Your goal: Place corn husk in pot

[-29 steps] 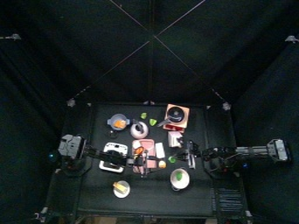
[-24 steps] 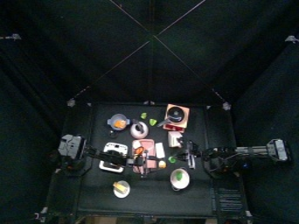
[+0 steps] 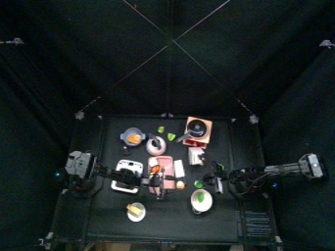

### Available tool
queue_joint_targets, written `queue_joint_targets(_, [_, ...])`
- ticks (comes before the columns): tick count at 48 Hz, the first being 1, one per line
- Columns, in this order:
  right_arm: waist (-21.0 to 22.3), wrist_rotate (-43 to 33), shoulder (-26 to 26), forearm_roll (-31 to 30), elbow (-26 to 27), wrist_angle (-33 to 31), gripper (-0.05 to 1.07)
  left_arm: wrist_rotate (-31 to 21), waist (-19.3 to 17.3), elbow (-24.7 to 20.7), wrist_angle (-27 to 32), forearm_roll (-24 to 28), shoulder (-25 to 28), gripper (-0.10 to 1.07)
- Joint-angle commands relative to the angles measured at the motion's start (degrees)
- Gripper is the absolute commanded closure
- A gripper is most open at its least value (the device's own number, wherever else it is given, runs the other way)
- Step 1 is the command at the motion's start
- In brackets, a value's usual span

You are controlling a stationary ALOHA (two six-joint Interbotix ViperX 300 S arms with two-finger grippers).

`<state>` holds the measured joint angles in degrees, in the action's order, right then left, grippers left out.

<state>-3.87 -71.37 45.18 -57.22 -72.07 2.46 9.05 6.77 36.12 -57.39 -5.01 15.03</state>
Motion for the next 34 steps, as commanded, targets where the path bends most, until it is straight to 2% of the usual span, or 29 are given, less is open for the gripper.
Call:
queue_joint_targets(1, [-2.6, 0.0, -0.2, 1.1, 0.6, -1.9, 0.52, -0.1, 0.1, -0.6, -0.6, -0.3, -1.8, 0.31])
queue_joint_targets(13, [-10.4, 0.3, -2.8, 8.7, 0.5, -4.6, 0.52, 0.1, 0.2, -0.5, -0.6, -1.2, -1.8, 0.31])
queue_joint_targets(19, [-11.3, 0.4, -4.0, 9.8, 0.6, -7.3, 0.51, 0.1, 0.2, -0.6, -0.6, -1.3, -1.6, 0.31])
queue_joint_targets(34, [-12.2, 0.4, -4.5, 9.8, 1.1, -8.3, 0.48, 0.1, -0.1, -0.5, -0.6, -1.6, -1.9, 0.31])
